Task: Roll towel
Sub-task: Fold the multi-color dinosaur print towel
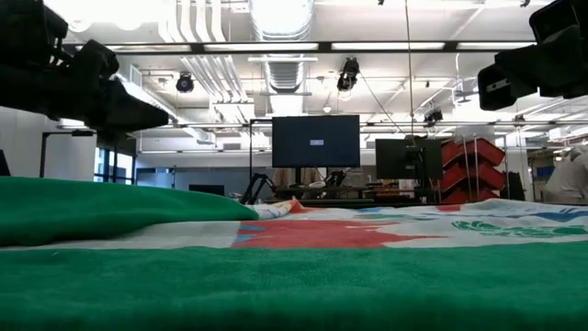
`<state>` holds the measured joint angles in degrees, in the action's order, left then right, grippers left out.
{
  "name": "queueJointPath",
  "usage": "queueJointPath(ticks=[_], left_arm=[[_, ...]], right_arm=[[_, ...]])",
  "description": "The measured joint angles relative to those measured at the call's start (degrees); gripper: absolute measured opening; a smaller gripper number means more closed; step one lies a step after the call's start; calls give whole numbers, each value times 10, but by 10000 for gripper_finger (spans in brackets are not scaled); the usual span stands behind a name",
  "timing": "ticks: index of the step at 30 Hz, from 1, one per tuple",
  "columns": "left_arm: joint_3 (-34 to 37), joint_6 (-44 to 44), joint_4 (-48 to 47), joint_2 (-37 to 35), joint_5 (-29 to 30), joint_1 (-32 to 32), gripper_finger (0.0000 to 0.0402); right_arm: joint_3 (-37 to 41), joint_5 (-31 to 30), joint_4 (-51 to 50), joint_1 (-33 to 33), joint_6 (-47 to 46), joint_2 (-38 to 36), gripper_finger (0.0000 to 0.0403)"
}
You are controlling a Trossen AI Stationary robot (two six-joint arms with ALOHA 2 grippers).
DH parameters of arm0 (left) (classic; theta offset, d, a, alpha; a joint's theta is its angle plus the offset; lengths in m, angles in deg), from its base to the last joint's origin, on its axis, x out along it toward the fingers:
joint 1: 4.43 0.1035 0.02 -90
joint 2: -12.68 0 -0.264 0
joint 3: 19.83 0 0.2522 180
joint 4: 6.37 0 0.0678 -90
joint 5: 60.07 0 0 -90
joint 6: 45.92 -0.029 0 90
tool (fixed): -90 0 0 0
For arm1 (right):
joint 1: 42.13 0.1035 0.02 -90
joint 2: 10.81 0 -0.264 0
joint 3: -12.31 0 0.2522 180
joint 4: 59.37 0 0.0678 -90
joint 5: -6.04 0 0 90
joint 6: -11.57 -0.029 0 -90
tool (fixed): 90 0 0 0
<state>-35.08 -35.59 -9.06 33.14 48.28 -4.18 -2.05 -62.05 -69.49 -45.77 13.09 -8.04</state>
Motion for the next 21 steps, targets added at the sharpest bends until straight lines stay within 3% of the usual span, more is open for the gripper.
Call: queueJointPath(ticks=[3, 7, 15, 21], left_arm=[[-5, 30, -12, 31, -59, -1, 77], [-70, 63, -113, 88, -127, -1, 77], [-240, 131, -422, 240, -132, -35, 100], [-326, 179, -458, 345, -191, -113, 137]], right_arm=[[0, 0, 0, 0, 0, 0, 2], [0, 0, 0, 0, 0, 0, 2], [0, 0, 0, 0, 0, 0, 2], [0, 0, 0, 0, 0, 0, 2]])
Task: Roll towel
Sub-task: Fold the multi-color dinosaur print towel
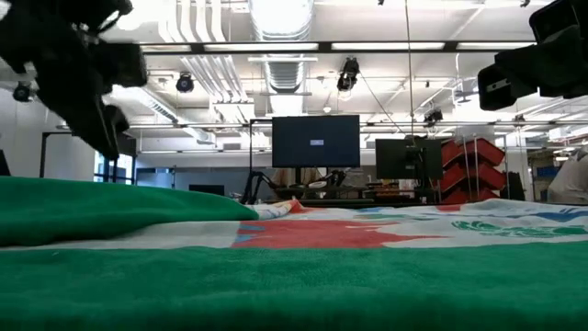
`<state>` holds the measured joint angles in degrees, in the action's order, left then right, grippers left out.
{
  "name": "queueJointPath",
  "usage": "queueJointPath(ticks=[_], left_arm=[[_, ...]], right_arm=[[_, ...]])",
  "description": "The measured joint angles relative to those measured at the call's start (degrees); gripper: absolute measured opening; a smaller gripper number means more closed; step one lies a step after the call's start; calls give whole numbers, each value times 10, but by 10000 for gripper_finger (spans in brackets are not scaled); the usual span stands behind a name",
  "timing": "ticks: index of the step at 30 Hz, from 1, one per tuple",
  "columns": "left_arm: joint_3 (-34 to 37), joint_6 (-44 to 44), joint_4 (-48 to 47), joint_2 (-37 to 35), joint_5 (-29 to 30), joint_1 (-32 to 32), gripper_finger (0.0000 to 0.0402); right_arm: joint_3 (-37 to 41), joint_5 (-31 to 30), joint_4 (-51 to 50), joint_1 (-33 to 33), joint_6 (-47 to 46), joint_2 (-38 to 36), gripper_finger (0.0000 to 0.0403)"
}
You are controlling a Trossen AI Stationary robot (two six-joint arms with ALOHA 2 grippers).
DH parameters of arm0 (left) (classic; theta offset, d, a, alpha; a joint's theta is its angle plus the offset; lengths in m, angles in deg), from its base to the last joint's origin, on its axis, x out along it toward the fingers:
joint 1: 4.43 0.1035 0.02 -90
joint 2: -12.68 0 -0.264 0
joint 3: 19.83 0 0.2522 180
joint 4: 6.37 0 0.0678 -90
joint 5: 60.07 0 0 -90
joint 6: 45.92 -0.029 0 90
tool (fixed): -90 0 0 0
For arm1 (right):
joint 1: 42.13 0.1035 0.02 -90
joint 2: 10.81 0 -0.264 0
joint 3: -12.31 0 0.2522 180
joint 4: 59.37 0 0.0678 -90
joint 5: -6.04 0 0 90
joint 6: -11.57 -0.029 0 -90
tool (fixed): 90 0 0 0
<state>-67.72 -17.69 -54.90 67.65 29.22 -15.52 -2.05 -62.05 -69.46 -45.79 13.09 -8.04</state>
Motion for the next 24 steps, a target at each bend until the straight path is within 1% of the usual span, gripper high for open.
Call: queueJointPath(ticks=[2, 5, 8, 12, 17, 20, 24], left_arm=[[-30, 2, -8, 33, -3, -33, 148], [-69, 6, -48, 83, -1, -81, 157], [-93, 33, -69, 132, -1, -128, 159], [-116, 78, -70, 193, -14, -188, 153], [-160, 134, -71, 259, -29, -243, 142], [-182, 143, -71, 293, -29, -272, 135], [-183, 147, -89, 334, -12, -300, 130]], right_arm=[[0, 0, 0, 0, 0, 0, 2], [0, 0, 0, 0, 0, 0, 2], [0, 0, 0, 0, 0, 0, 2], [0, 0, 0, 0, 0, 0, 2], [0, 0, 0, 0, 0, 0, 2], [0, 0, 0, 0, 0, 0, 2], [0, 0, 0, 0, 0, 0, 2]])
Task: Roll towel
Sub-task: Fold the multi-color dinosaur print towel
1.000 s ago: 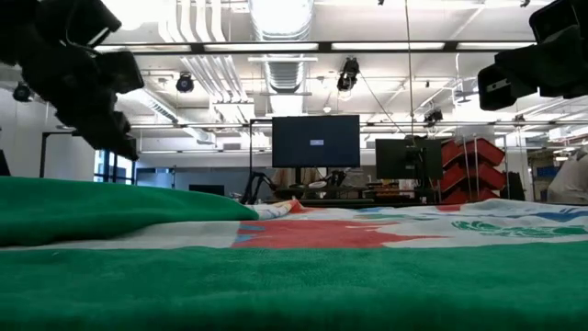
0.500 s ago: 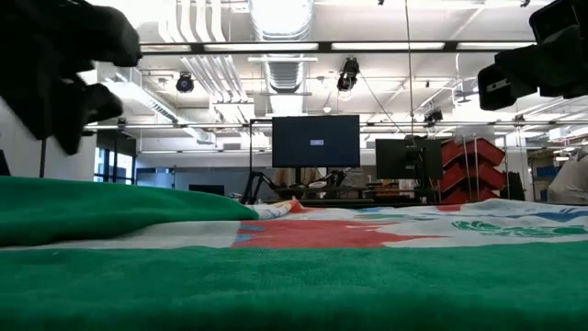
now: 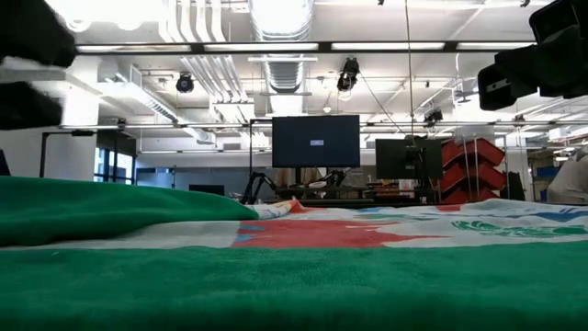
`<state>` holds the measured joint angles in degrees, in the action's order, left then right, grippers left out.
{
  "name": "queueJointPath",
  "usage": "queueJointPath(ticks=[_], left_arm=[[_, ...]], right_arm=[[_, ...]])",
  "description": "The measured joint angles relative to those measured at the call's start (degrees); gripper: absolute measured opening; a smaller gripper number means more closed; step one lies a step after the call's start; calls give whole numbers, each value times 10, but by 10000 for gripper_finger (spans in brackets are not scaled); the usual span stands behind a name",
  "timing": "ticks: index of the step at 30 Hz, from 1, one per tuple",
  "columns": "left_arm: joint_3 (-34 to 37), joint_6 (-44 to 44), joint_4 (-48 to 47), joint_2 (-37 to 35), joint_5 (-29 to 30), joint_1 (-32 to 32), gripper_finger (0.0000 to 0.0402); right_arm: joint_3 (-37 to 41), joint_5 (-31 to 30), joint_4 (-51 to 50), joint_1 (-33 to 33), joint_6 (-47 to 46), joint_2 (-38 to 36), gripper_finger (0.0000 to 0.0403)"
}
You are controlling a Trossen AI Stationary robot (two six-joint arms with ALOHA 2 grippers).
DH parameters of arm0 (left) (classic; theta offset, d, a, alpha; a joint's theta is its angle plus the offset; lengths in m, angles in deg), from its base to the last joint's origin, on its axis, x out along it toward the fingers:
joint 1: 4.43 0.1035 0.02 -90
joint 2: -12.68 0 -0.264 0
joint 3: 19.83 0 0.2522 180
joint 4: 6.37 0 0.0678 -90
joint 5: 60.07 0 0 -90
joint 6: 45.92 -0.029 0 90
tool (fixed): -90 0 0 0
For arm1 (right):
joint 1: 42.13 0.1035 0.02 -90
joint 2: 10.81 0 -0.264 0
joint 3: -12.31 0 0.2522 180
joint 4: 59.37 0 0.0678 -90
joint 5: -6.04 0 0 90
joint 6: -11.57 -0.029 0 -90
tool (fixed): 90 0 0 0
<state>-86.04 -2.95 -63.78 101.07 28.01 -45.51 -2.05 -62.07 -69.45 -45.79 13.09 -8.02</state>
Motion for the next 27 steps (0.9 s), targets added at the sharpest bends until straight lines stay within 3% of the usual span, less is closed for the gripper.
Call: queueJointPath(ticks=[10, 16, 27], left_arm=[[-13, -14, -40, 49, 31, -6, 148], [-12, -45, -43, 49, 84, -9, 143], [-4, -35, 7, 70, 79, -9, 119]], right_arm=[[0, 0, 0, 0, 0, 0, 2], [0, 0, 0, 0, 0, 0, 2], [0, 0, 0, 0, 0, 0, 2]])
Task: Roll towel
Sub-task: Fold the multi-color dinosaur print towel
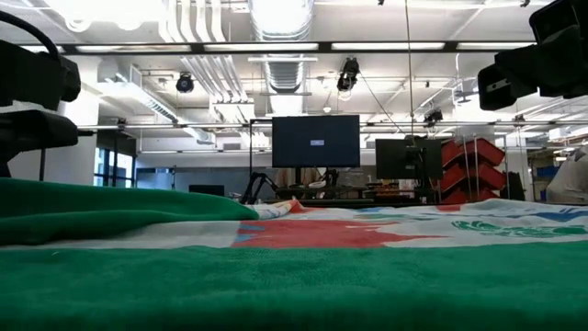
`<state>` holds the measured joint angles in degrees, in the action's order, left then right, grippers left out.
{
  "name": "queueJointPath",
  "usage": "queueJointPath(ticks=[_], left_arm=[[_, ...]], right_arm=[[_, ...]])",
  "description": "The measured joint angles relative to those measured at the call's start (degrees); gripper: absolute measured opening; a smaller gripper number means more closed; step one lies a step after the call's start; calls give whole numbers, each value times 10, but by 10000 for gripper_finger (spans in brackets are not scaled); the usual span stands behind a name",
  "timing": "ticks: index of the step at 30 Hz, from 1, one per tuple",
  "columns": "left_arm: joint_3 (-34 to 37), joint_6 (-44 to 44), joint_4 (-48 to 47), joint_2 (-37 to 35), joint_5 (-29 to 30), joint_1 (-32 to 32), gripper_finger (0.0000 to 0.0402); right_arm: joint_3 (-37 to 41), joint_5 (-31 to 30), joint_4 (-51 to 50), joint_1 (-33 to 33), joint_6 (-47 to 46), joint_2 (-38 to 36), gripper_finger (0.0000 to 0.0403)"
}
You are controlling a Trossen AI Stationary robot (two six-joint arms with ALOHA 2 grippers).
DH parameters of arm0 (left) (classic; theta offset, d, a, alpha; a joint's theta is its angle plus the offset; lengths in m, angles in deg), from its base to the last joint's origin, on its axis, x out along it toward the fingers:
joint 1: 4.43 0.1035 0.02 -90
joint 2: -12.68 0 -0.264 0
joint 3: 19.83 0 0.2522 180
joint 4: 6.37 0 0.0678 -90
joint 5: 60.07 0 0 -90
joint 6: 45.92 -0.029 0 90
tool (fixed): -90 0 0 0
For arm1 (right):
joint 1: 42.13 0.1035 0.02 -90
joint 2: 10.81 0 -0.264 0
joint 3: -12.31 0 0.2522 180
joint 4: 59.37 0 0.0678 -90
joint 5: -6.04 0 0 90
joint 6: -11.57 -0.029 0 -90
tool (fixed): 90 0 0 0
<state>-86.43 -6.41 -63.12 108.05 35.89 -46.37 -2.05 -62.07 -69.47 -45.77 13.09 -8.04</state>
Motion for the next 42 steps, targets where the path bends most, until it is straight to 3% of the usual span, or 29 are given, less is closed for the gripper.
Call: queueJointPath(ticks=[7, 10, 21, 27, 42], left_arm=[[-11, 35, -28, -6, 7, 1, 16], [-34, 44, -75, -6, 30, 0, 8], [-98, 93, -242, -16, 287, 52, 1], [-94, 89, -295, -62, 377, 145, 0], [-84, 103, -334, -197, 478, 476, 0]], right_arm=[[0, 0, 0, 0, 0, 0, 2], [0, 0, 0, 0, 0, 0, 2], [0, 0, 0, 0, 0, 0, 2], [0, 0, 0, 0, 0, 0, 2], [0, 0, 0, 0, 0, 0, 2]])
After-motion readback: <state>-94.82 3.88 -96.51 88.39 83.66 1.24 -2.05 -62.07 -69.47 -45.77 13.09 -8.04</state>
